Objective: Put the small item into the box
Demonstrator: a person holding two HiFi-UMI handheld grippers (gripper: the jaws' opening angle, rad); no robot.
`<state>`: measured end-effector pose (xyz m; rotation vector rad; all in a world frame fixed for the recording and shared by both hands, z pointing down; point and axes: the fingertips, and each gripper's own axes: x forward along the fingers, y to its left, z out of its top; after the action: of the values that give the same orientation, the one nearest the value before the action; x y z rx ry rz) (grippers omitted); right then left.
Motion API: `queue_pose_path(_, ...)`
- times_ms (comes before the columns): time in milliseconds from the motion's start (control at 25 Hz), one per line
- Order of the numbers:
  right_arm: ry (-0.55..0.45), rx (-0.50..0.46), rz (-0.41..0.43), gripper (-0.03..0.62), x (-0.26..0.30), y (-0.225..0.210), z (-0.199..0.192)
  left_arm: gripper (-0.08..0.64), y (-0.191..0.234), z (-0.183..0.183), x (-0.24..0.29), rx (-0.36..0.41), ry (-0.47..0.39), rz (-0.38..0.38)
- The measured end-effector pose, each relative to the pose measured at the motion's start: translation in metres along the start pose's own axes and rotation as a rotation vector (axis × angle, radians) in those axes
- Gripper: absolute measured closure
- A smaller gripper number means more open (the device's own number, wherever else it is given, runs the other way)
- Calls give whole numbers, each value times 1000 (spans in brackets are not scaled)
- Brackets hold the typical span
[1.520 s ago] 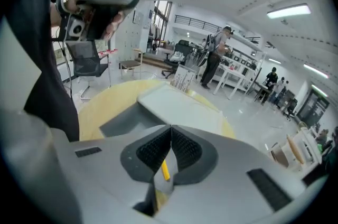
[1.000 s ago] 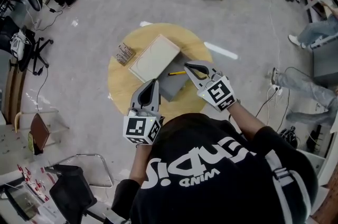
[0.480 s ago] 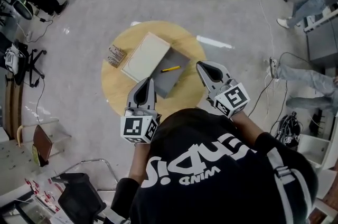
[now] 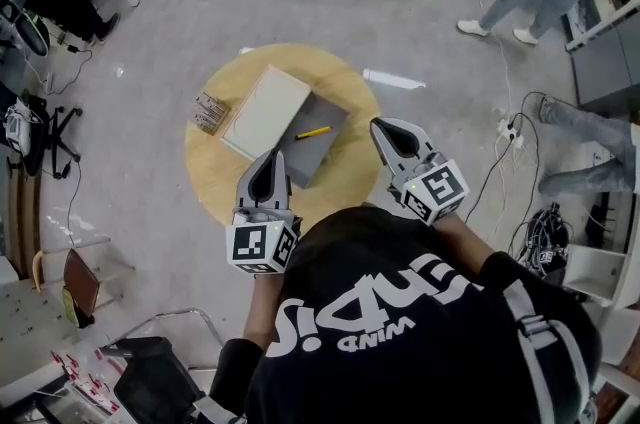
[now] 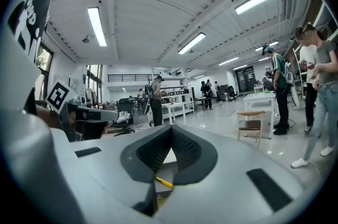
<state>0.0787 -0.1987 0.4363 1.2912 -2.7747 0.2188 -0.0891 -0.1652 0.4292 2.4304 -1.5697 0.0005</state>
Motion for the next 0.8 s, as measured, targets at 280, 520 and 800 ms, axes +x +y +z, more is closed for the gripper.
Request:
queue_pose_path(280,12,-17,-1,589,-6,3,-3,551,-4,-1,-3,-3,-1,2)
queue_pose_path(520,12,-13,-5,589,-10,4,-3,551,-9,-3,-6,-3,2,-8)
queue_pose_path(800,12,-30,-4,589,-15,6,-4,551,-14,-4,-6,-1,3,-16)
